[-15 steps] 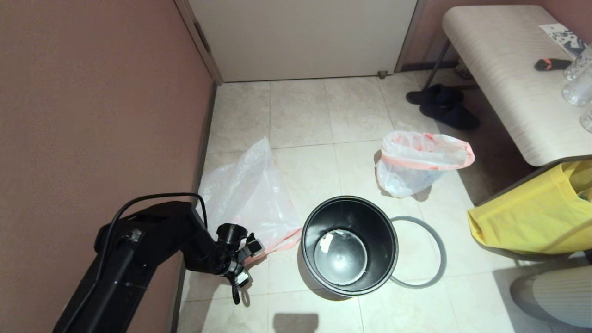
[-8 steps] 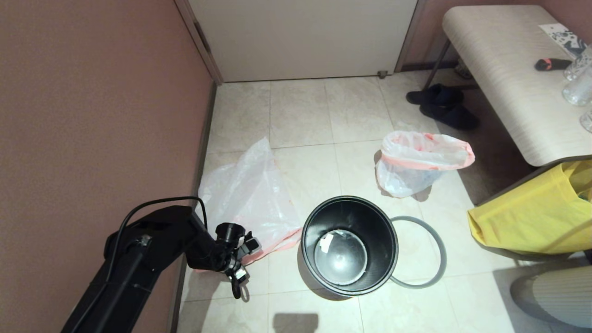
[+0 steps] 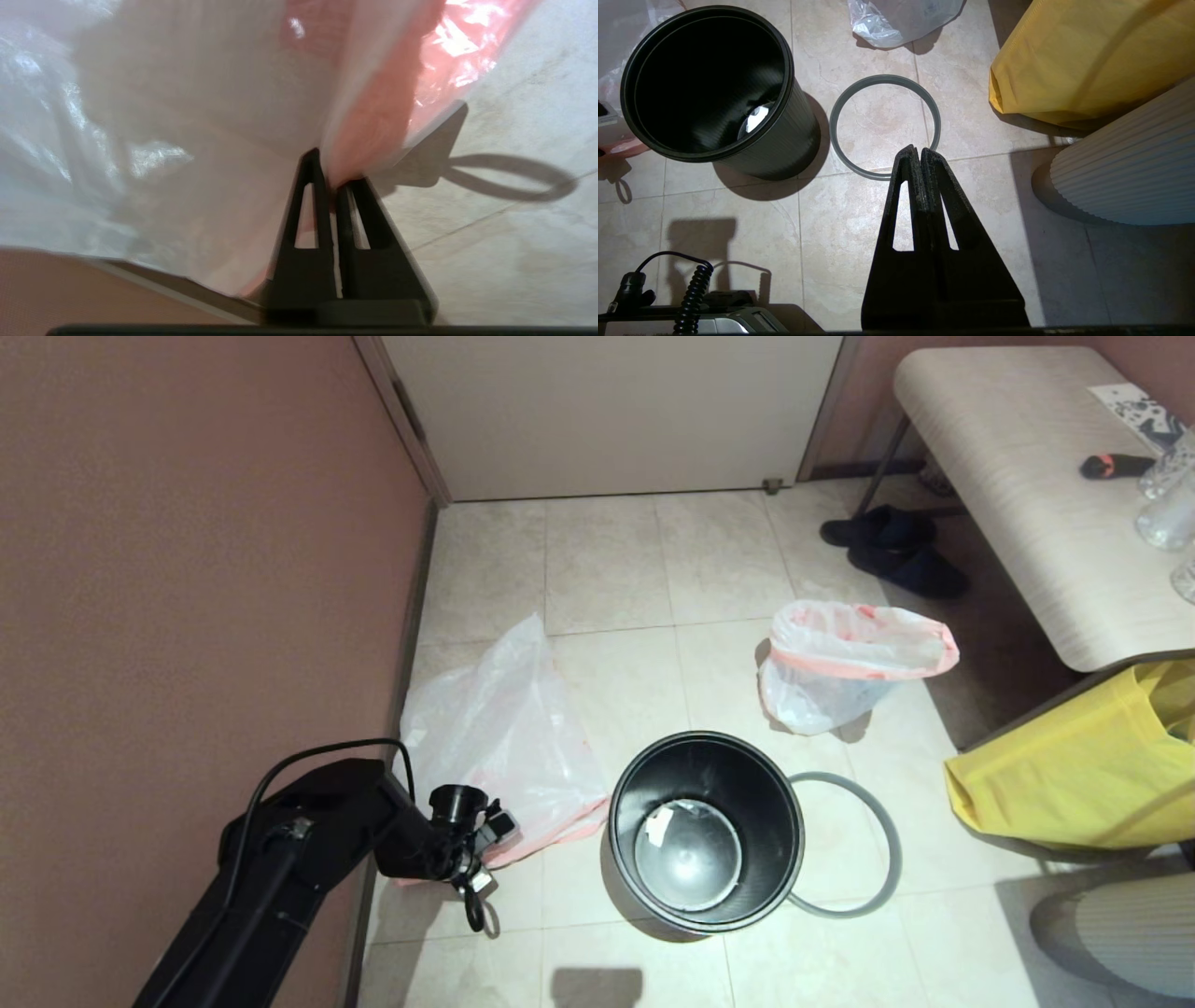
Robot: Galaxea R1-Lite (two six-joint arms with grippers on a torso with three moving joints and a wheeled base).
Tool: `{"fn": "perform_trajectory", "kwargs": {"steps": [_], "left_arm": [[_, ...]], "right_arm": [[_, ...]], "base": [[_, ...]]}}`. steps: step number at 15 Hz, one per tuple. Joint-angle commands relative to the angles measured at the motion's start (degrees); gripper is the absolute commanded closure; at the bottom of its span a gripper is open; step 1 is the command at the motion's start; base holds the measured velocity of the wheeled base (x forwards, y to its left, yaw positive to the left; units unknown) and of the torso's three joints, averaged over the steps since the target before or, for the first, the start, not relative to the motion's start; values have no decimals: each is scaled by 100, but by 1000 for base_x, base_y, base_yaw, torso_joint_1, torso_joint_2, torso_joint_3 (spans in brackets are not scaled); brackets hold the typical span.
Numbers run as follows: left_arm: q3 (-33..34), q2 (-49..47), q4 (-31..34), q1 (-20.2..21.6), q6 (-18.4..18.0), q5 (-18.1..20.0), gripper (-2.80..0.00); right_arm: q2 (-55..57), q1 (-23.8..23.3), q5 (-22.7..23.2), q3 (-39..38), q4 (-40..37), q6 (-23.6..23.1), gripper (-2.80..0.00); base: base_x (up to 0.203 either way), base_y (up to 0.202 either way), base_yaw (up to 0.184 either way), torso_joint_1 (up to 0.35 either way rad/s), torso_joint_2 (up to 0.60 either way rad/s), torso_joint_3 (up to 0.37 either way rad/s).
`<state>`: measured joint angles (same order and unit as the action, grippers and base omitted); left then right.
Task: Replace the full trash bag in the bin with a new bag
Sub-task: Pick up a new trash bag
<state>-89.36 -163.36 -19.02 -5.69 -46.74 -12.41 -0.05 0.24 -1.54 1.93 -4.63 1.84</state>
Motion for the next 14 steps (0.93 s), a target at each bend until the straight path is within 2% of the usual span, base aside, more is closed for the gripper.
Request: {"fn": "perform_trajectory", "kwargs": {"steps": [1,4,6,8,11,14], "left_arm": [[-3,-41,-12,46,-20,-7,0],[77,94,-20,68,57,9,0],[188,368,-16,34,250,49,0],[192,647,14,-68,760,128,0],[182,1200,603,-253,1781,257,0],[283,1791,891,-381,2572,411,0]], "right_arm": [[12,2,-4,1,-3,0,0],[5,2,3,1,-3,0,0],[13,2,4,1,-3,0,0],[8,2,0,1,-3,0,0],[9,2,-5,1,-3,0,0],[11,2,-3,1,-3,0,0]], "base": [[0,0,0,0,0,0],[0,0,0,0,0,0],[0,0,0,0,0,0],[0,0,0,0,0,0],[0,0,0,0,0,0],[0,0,0,0,0,0]]}}
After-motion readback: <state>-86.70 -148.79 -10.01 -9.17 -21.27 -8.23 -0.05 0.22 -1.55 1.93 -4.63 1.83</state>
